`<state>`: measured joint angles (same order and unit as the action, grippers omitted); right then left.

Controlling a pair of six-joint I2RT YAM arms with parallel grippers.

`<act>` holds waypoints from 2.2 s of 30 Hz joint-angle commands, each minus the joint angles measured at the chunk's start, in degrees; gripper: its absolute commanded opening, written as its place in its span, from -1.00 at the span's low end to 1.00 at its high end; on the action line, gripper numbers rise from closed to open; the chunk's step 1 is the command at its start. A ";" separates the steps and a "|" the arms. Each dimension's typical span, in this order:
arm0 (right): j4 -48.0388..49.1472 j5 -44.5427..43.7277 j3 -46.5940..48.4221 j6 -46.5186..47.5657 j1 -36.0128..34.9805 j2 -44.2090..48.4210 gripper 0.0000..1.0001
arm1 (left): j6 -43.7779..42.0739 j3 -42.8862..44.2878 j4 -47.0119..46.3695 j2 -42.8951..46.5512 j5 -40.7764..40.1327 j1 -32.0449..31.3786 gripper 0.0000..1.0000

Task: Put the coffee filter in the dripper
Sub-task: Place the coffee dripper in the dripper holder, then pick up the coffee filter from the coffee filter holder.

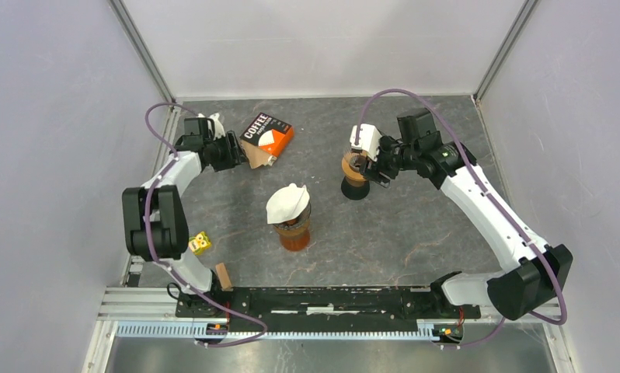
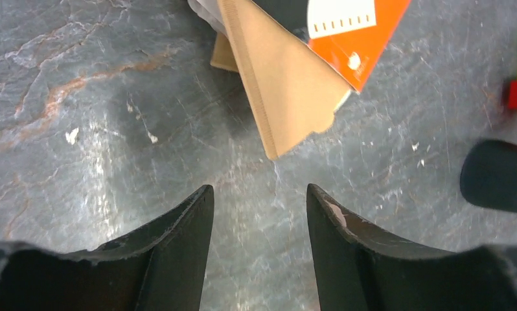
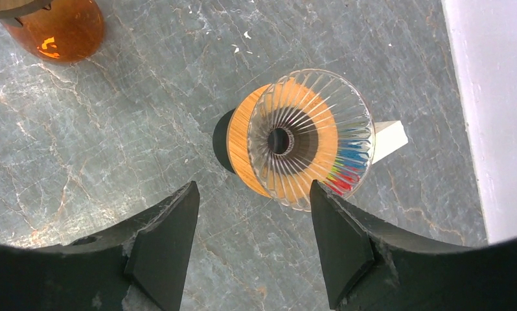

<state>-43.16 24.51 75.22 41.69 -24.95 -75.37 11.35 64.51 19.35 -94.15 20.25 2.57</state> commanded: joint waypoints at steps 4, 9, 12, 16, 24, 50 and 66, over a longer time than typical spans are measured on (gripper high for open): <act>1.54 -0.08 -1.32 -1.26 0.31 2.54 0.38 | 8.42 2.16 -11.55 -8.34 6.72 0.77 0.19; 1.26 -0.58 -2.40 -1.08 0.28 3.03 0.37 | 9.99 4.02 -12.33 -12.48 9.09 0.76 0.04; 1.16 -0.61 -2.75 -1.04 0.26 3.20 0.37 | 10.43 4.40 -13.03 -13.85 9.51 0.73 -0.07; 1.06 -0.70 -3.19 -1.09 0.33 3.37 0.36 | 10.87 4.90 -13.47 -14.60 11.03 0.71 -0.25; 1.17 -1.03 -4.10 -1.09 0.28 3.41 0.36 | 12.00 5.12 -13.30 -16.17 13.12 0.77 -0.49; 1.12 -1.44 -5.57 -0.91 0.26 3.15 0.36 | 12.10 3.60 -8.67 -8.04 14.90 3.47 -0.95; 1.19 -1.66 -6.53 -0.91 0.26 2.88 0.36 | 5.61 1.12 -4.85 -7.01 16.49 5.55 -0.96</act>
<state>-42.94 23.20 69.36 41.34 -24.95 -73.43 20.49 66.89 13.74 -103.74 34.72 6.96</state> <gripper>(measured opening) 0.679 0.029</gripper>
